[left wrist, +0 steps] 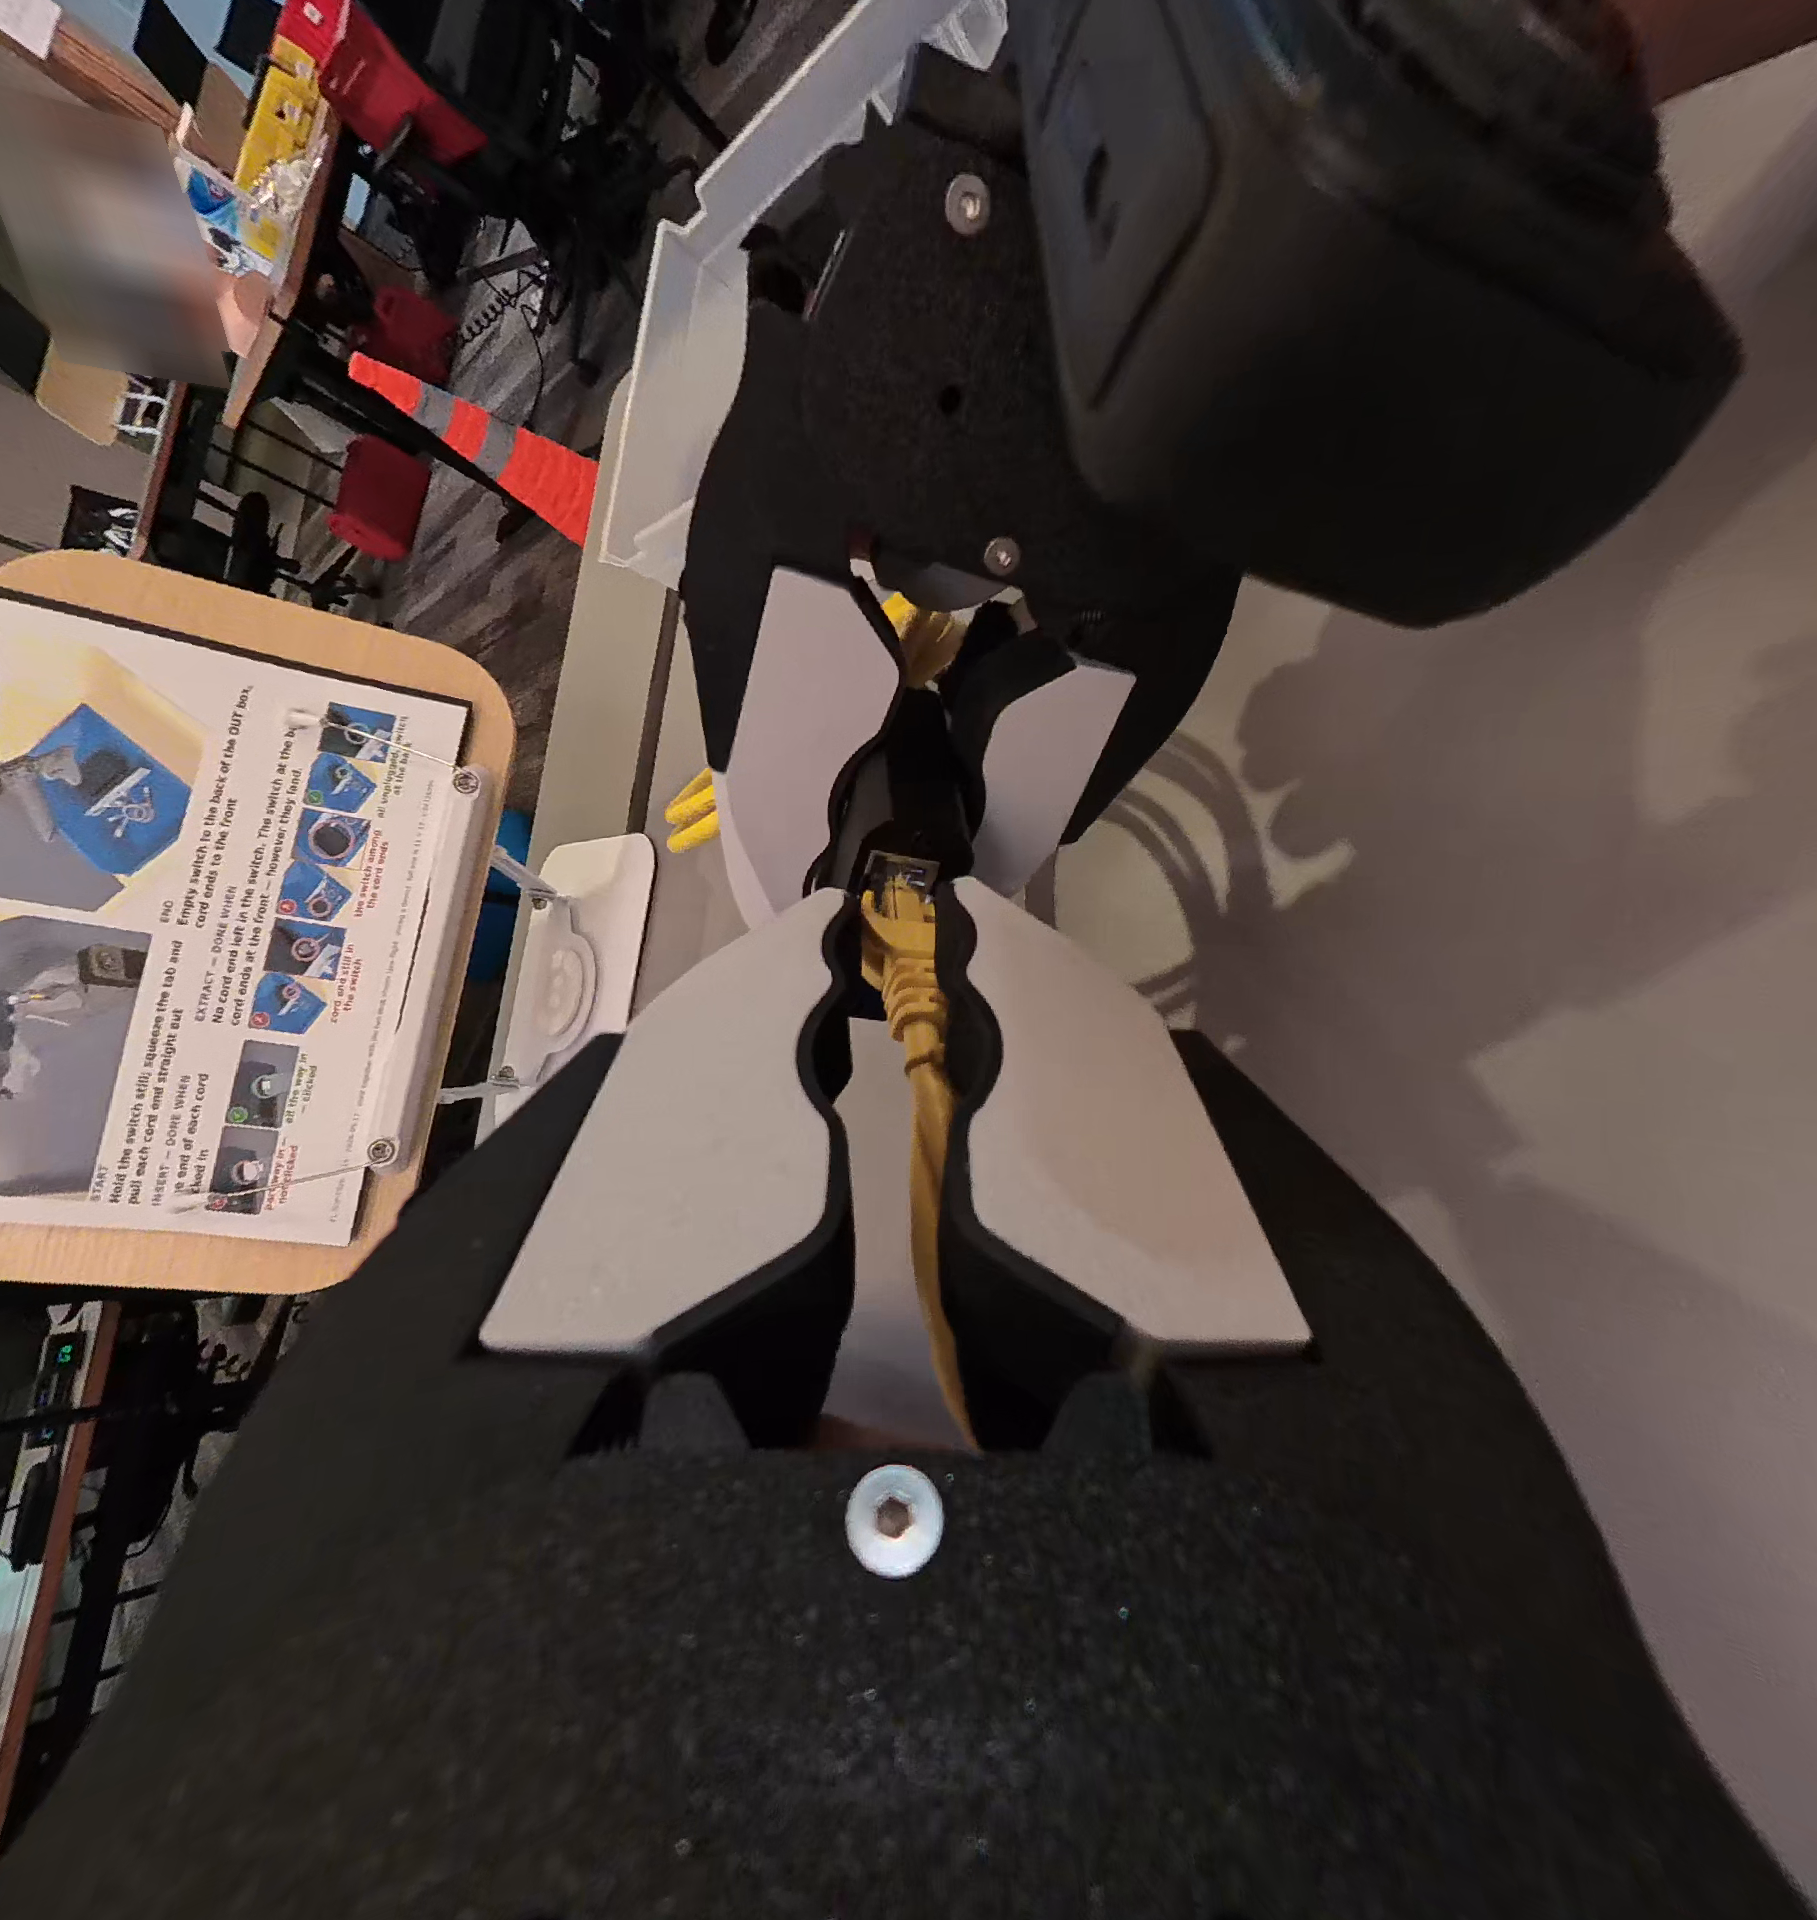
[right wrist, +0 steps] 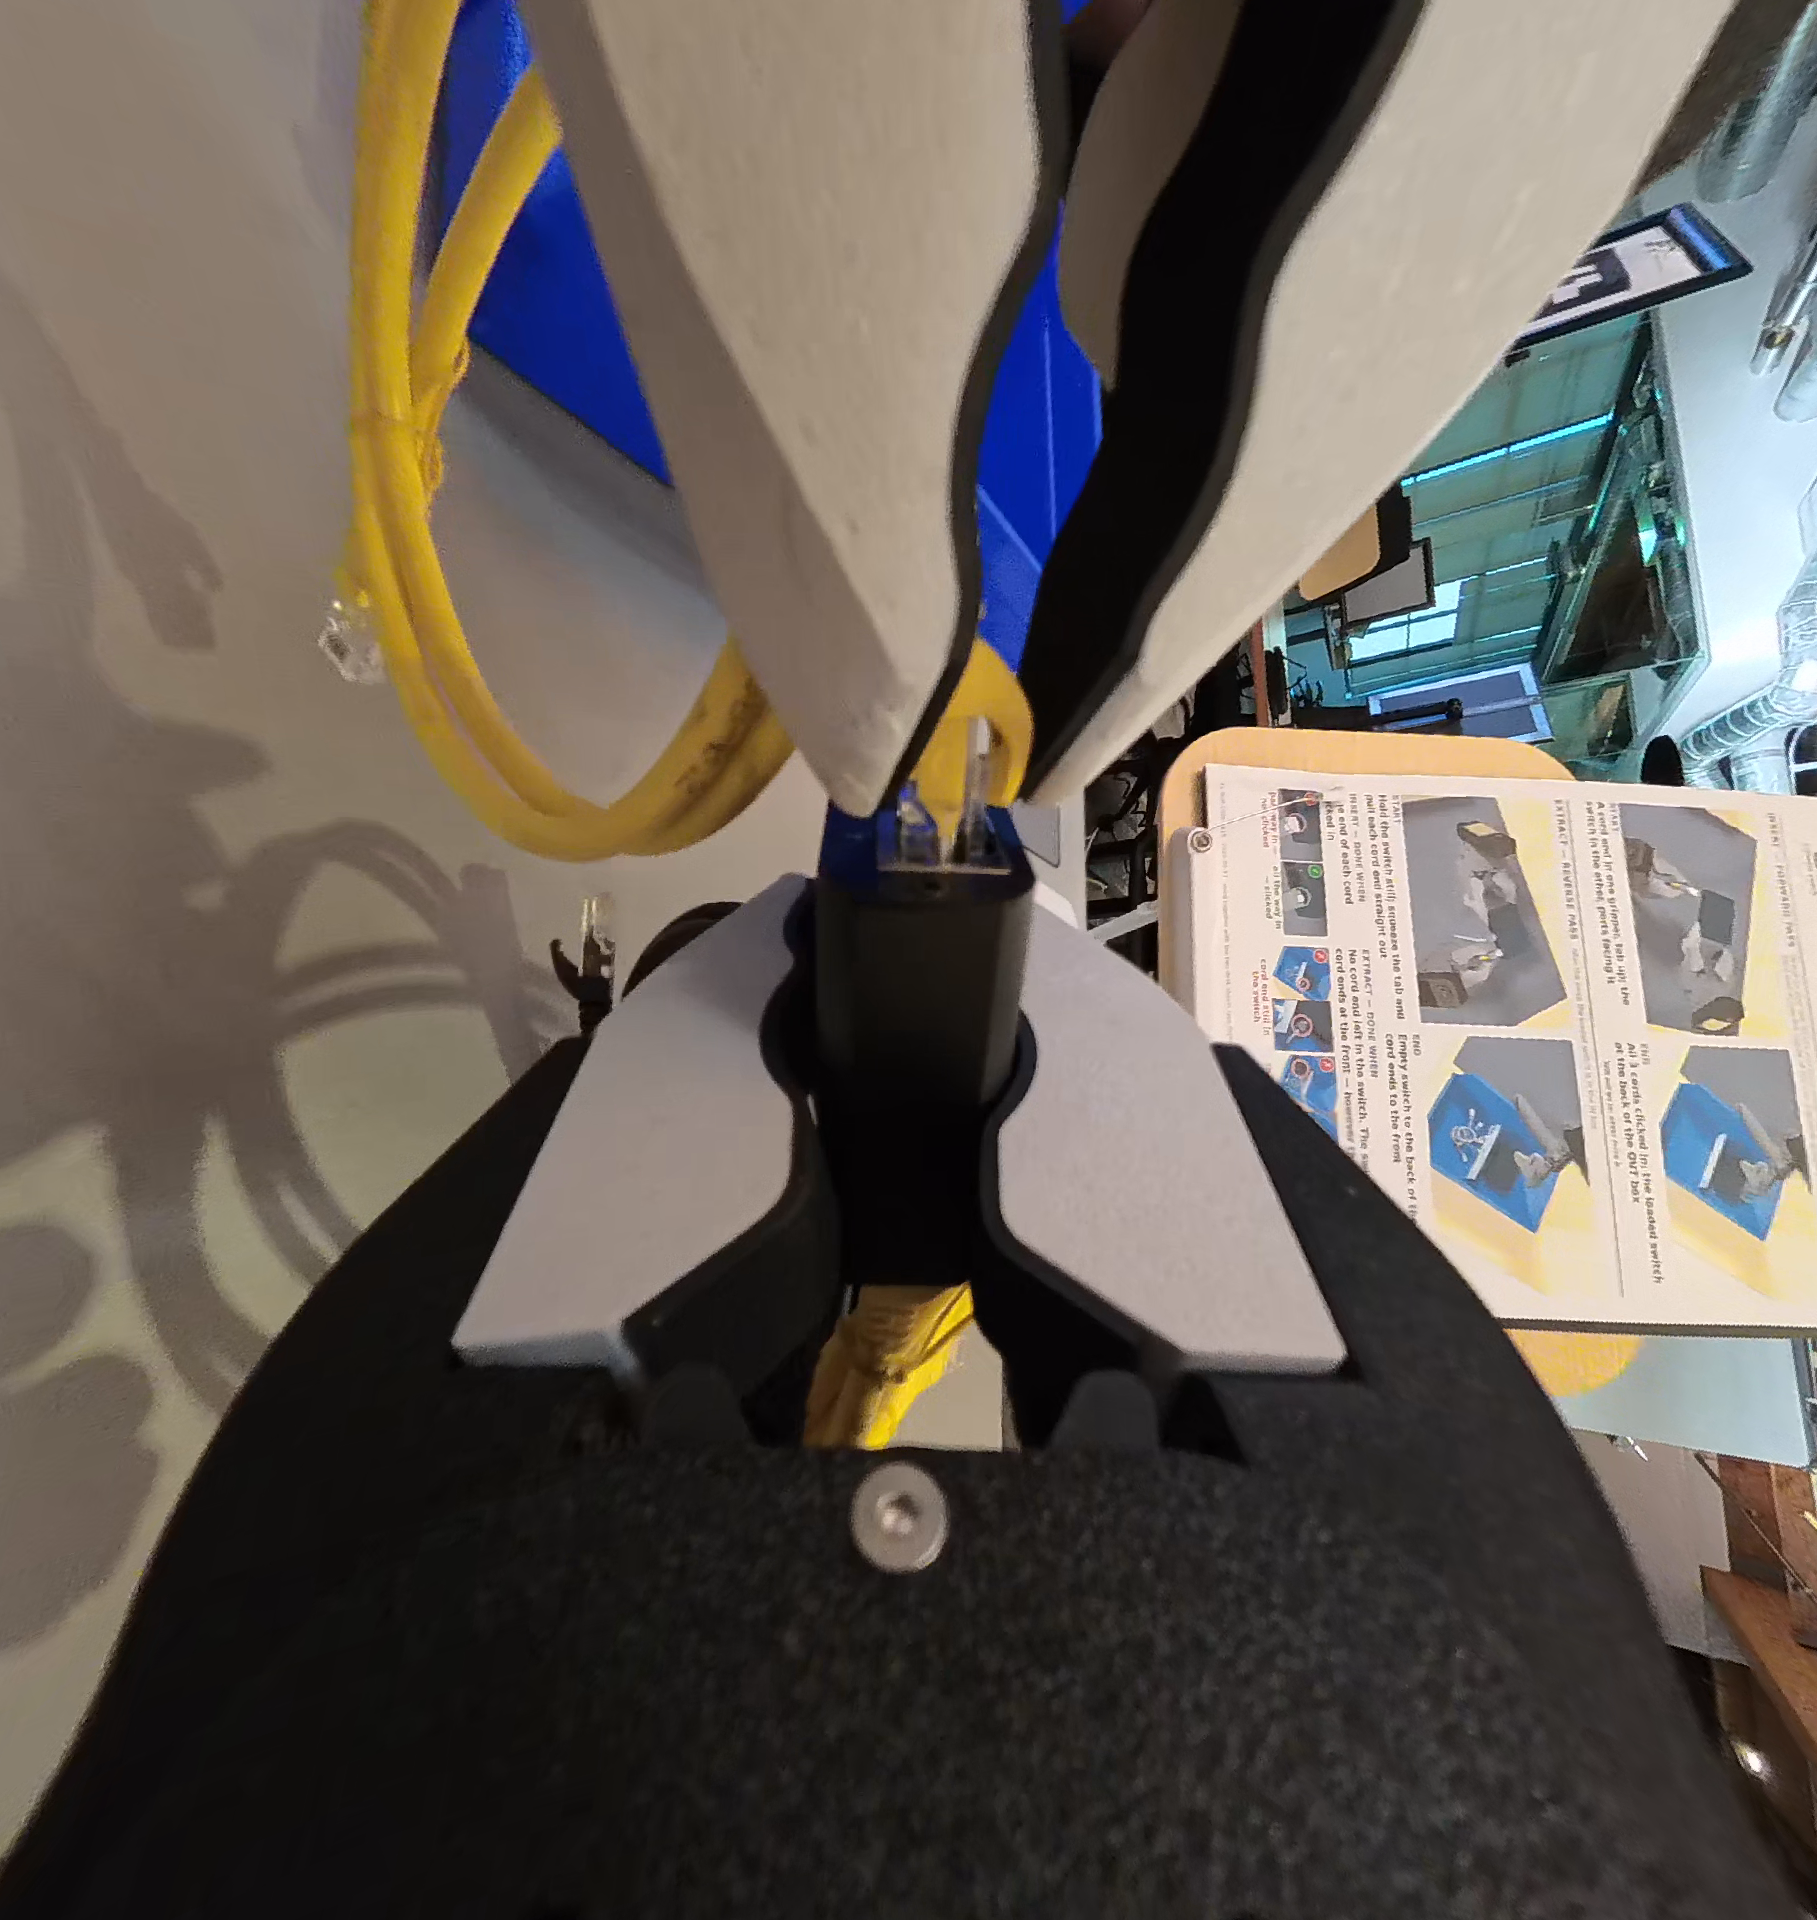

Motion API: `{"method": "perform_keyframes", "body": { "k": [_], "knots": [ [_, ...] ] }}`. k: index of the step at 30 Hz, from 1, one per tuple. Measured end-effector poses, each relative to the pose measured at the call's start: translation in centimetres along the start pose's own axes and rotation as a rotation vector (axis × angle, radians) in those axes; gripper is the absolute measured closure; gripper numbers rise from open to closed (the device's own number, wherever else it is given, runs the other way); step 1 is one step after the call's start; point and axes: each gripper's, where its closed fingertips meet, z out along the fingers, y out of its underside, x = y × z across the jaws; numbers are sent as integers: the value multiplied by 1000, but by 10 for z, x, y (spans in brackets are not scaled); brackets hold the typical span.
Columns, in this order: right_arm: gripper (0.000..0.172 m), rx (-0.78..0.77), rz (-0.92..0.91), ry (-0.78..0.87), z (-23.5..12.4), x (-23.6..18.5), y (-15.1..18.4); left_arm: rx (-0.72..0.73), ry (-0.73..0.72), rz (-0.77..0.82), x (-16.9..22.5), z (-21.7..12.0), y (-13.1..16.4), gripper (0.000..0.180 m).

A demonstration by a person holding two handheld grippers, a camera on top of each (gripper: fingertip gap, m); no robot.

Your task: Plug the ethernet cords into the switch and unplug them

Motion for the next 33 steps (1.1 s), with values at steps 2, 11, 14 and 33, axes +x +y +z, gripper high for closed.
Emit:
{"method": "perform_keyframes", "body": {
  "k": [2,11,14,33],
  "knots": [
    [146,-8,-6,-3,1,-2,1,-13,3,-6,1,1,1,167],
    [145,5,14,-25,4,-4,1,-27,14,-18,1,2,2,168],
    [145,19,24,-25,2,0,1,-30,-22,11,-3,-3,-1,167],
    [145,-67,56,29,-15,26,45,-200,-427,-1,-70,21,53,167]
  ]
}}
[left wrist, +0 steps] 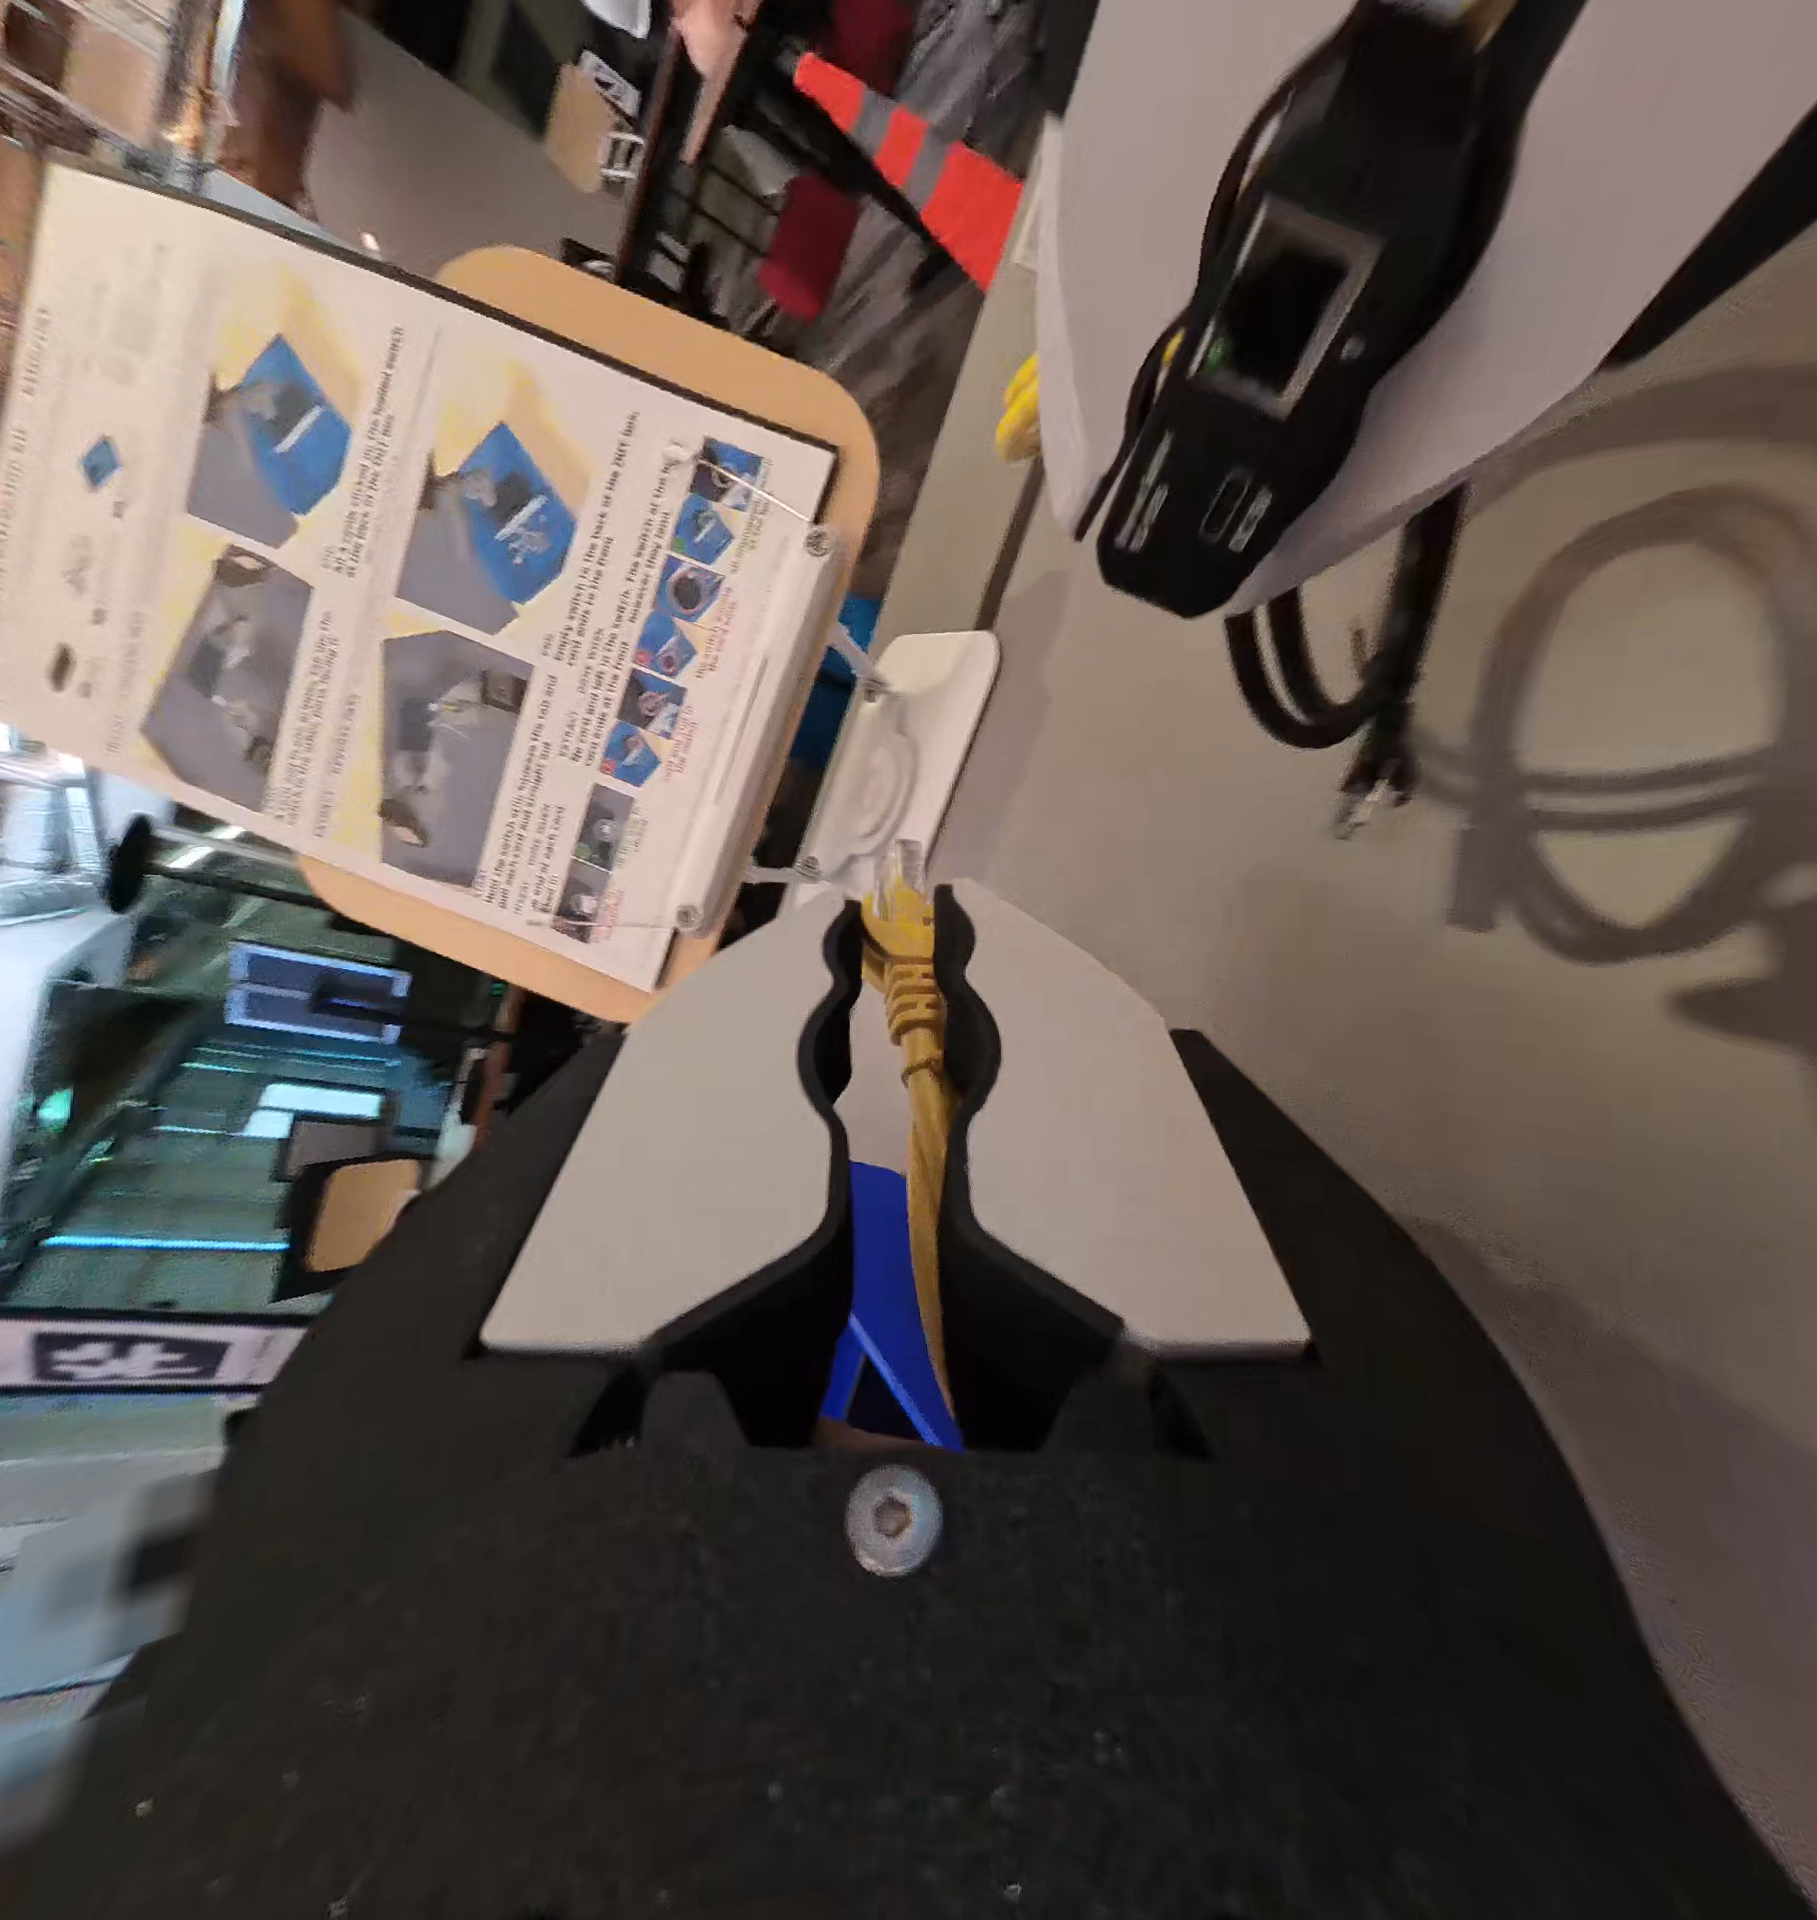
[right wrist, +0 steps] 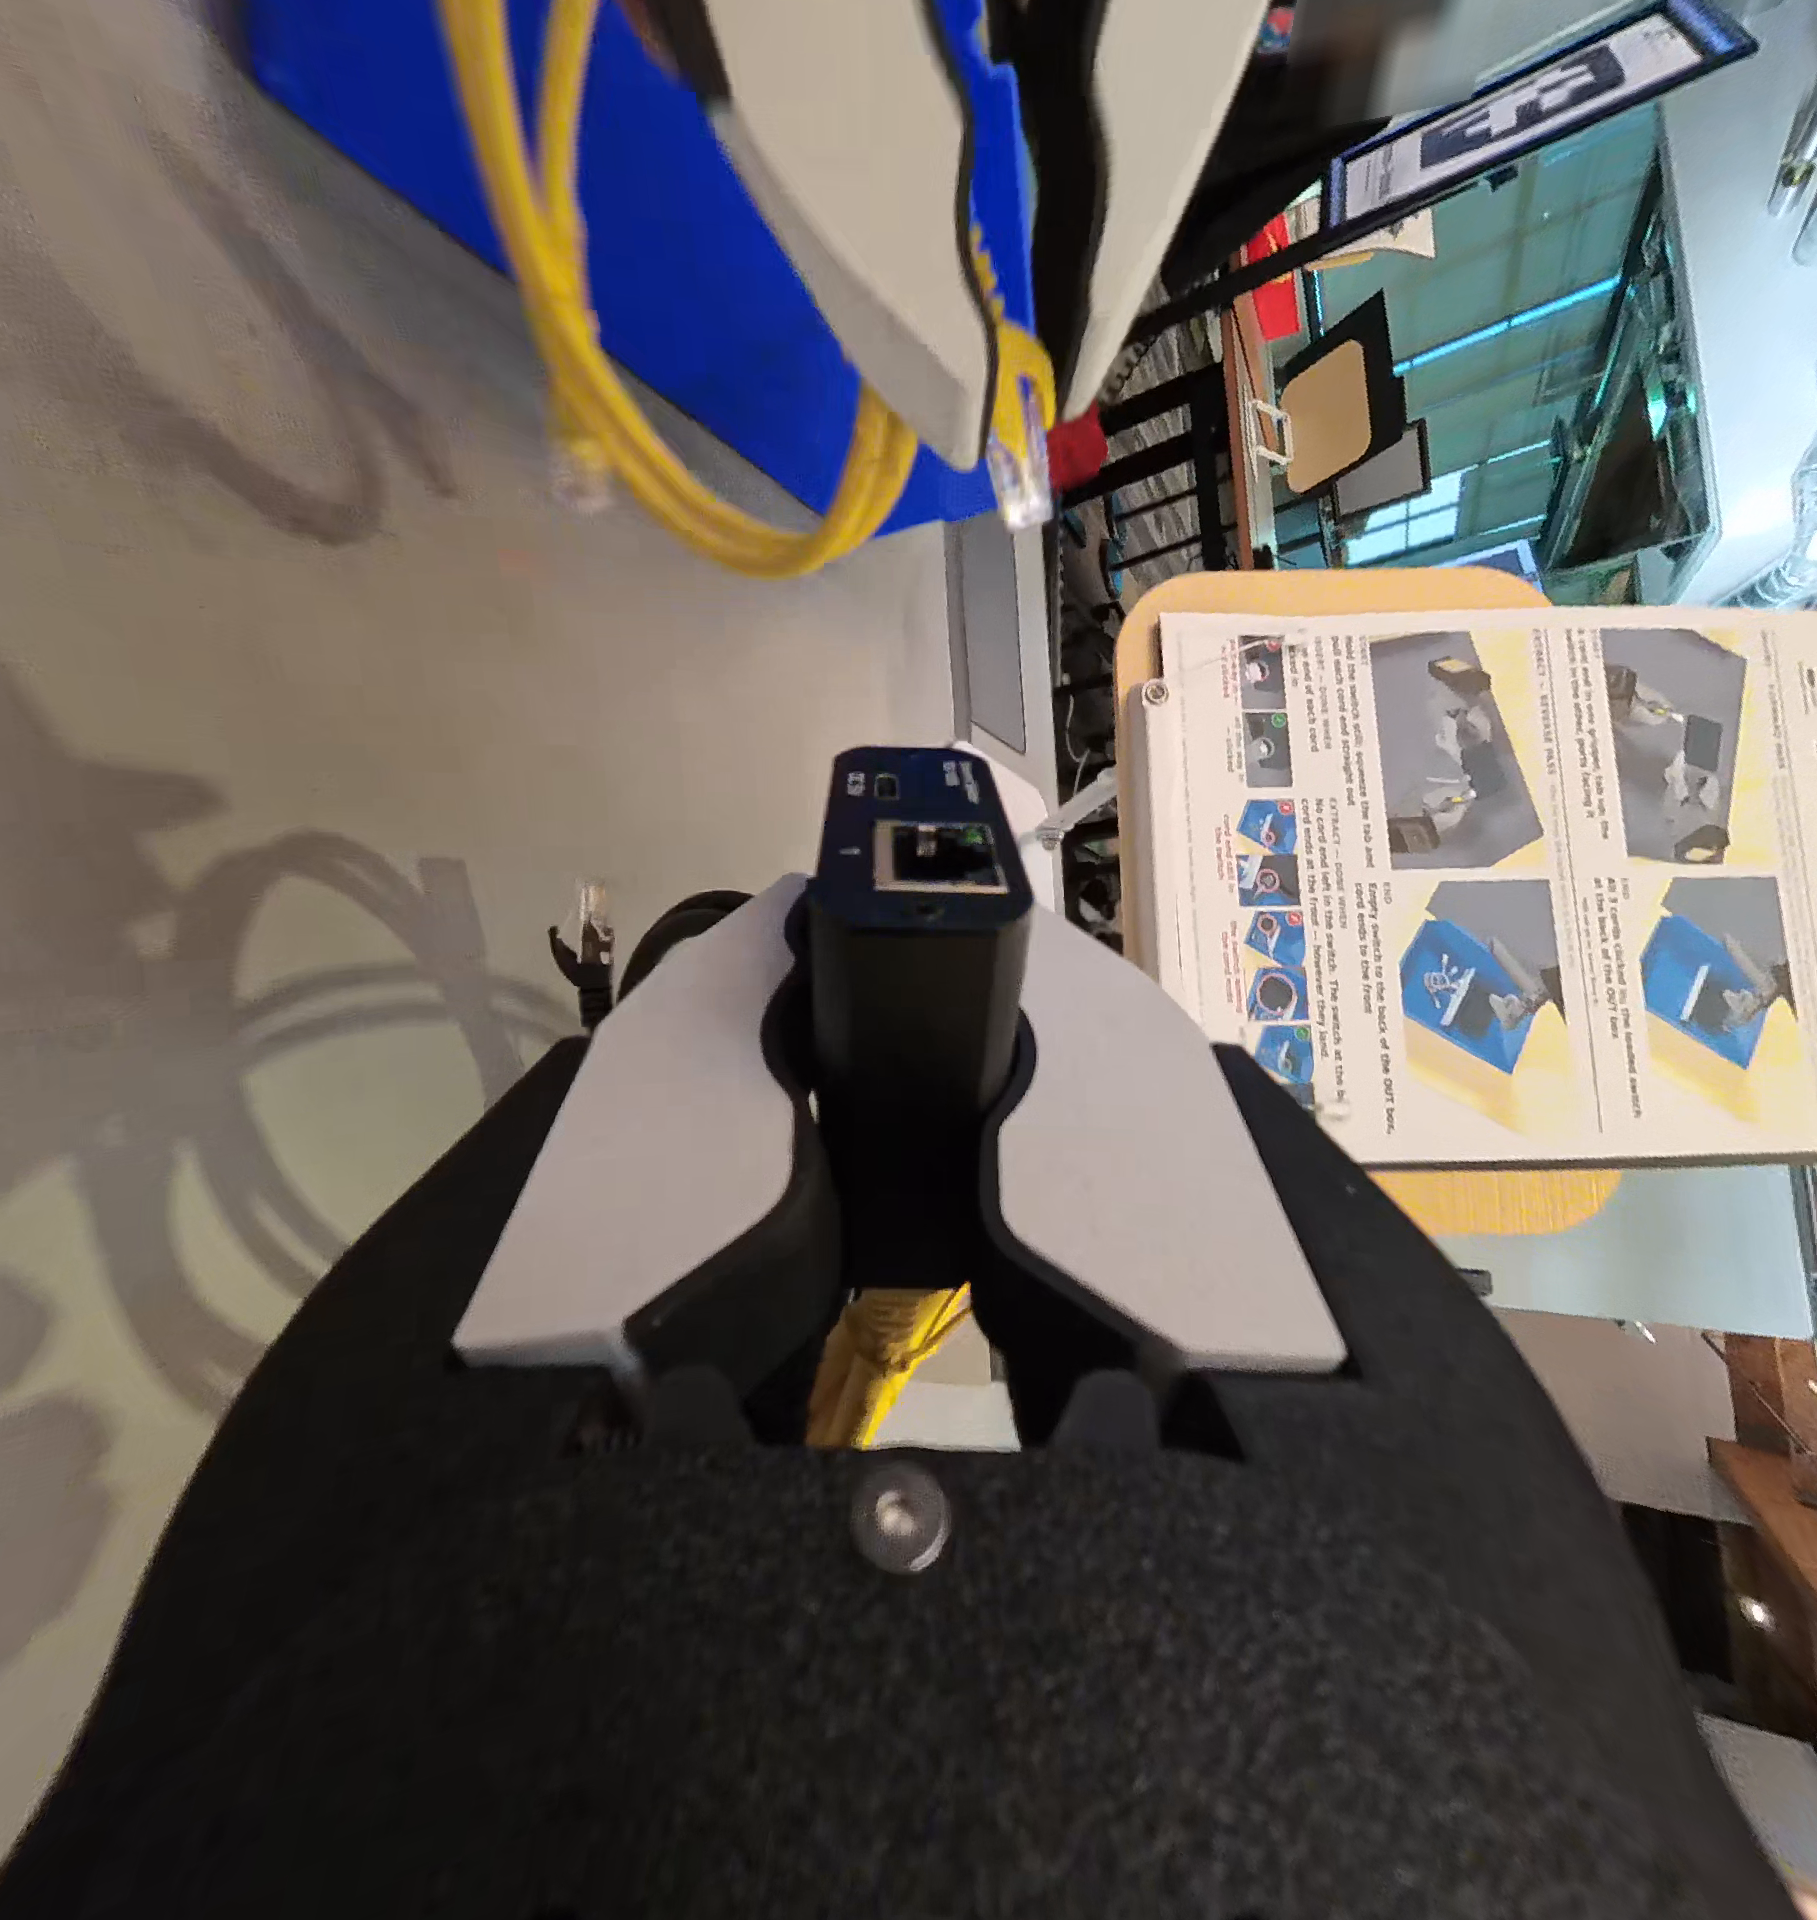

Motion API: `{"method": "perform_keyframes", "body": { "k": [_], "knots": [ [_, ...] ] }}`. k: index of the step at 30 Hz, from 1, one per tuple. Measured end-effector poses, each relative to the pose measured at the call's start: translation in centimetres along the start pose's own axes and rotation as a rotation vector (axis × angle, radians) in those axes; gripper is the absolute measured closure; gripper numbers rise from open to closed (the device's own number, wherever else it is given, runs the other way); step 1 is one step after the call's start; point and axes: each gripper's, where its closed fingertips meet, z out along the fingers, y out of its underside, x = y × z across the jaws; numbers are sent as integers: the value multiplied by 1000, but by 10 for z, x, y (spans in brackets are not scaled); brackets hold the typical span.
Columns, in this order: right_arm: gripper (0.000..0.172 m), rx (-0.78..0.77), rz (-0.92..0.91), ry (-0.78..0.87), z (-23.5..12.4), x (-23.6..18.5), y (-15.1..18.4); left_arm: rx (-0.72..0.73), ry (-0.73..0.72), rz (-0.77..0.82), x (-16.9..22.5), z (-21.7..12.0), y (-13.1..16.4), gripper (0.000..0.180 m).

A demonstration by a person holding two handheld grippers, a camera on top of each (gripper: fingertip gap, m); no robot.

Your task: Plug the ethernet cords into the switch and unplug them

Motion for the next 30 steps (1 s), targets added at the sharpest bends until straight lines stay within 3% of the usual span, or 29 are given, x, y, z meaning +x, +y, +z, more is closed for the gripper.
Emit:
{"method": "perform_keyframes", "body": {
  "k": [2,6,14,16,18,21,23,25,30],
  "knots": [
    [145,0,11,8,-4,4,3,-4,-14,11,5,16,1,167],
    [146,-24,19,19,-10,11,14,44,101,-72,45,35,5,167],
    [146,5,89,20,-15,19,21,107,311,-137,131,13,-17,165],
    [146,24,98,14,-15,19,18,97,356,-204,141,13,-21,180],
    [146,31,96,8,-15,17,15,171,381,-336,137,11,-35,173],
    [146,40,92,-3,-14,14,11,199,446,-526,122,5,-45,143],
    [146,47,93,-27,-12,8,10,240,442,-611,105,-2,-48,131],
    [146,51,92,-84,-9,-2,7,270,345,-563,85,-6,-45,128],
    [146,56,60,-280,-2,-40,-9,267,167,-291,70,-13,-35,142]
  ]
}}
